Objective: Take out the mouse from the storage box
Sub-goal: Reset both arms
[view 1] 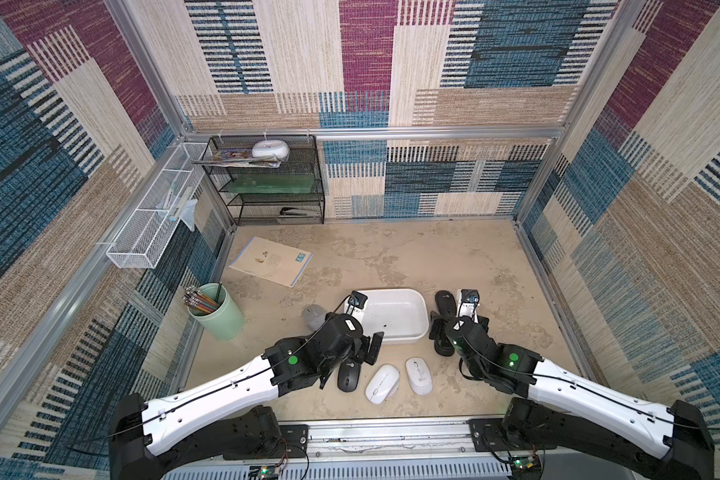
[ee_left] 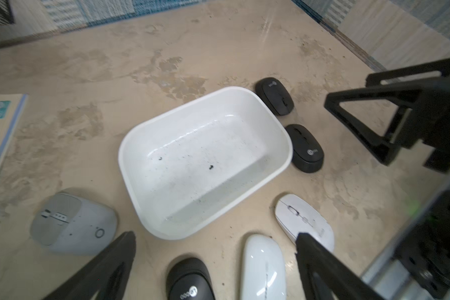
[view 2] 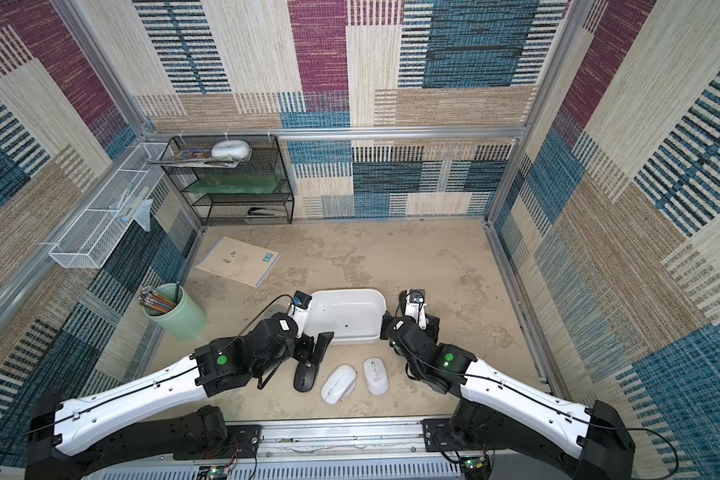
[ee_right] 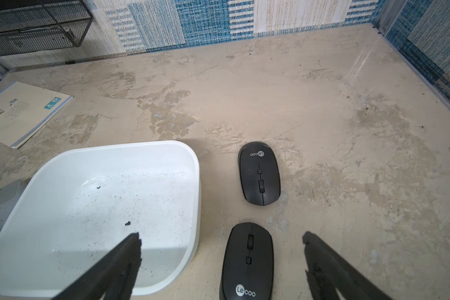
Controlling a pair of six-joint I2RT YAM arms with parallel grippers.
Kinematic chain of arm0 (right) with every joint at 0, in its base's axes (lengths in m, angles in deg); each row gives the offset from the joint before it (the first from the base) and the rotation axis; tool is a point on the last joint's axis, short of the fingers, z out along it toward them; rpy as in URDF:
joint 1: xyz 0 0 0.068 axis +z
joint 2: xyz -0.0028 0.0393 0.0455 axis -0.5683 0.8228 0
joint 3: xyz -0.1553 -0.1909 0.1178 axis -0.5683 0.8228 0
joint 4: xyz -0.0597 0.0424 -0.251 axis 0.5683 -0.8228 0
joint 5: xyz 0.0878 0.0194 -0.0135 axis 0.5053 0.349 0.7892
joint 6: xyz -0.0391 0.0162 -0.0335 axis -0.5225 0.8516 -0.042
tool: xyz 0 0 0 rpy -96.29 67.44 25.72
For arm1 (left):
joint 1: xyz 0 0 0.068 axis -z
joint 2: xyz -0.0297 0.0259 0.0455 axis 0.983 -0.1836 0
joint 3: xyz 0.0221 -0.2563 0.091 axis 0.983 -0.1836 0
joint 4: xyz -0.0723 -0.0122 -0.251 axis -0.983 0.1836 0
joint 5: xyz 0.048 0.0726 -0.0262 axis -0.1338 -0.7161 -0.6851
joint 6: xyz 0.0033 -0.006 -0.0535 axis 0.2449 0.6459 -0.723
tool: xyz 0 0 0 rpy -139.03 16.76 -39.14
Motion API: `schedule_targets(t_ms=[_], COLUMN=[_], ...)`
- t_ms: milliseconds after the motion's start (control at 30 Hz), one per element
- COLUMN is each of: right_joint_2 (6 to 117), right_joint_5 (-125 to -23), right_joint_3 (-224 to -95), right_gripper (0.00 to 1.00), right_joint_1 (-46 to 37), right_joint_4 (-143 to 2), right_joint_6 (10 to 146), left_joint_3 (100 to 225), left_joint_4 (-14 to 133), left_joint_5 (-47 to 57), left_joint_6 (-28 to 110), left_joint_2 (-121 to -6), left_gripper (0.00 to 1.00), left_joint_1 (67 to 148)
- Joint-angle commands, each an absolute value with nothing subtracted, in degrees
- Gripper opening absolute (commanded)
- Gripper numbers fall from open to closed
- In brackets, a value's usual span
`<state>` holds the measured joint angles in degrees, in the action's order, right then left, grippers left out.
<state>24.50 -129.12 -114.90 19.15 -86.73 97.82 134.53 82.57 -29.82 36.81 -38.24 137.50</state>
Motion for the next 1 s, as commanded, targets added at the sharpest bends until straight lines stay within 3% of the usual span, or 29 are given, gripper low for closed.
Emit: schedule_targets(t_ms=[0,167,533,733,967], right_joint_2=[24.9,25.5,16.5,23.1,29.1], right_joint_5=[-130.8,-135.3,-135.4,-133.0,-131.1], right_joint_3=[-113.9,-111.1,-101.4,-105.0,-104.9], right_gripper=[1.0,1.0,1.0,1.0,1.0], right_joint_1=[19.1,18.9,15.3,5.0,-3.7], right_joint_4=[-83.1,-77.2,-59.6,-54.0,-40.9], right_joint_6=[95.5,88.8,73.5,68.9,63.6], left_joint_3=[133.4,133.6,124.8,120.8,116.6], left_joint_4=[77.1,74.8,55.6,39.9,33.5], left_joint_5=[-42.0,-39.9,-40.9,-46.7,-39.2], left_joint_6=[38.0,34.8,46.0,57.9,59.3], left_joint_2=[-38.8,-43.5,-44.1,-49.0,-51.9], left_gripper=[1.0,1.0,1.0,1.0,0.99], left_joint_1=[133.7,119.9,108.8,105.2,95.8])
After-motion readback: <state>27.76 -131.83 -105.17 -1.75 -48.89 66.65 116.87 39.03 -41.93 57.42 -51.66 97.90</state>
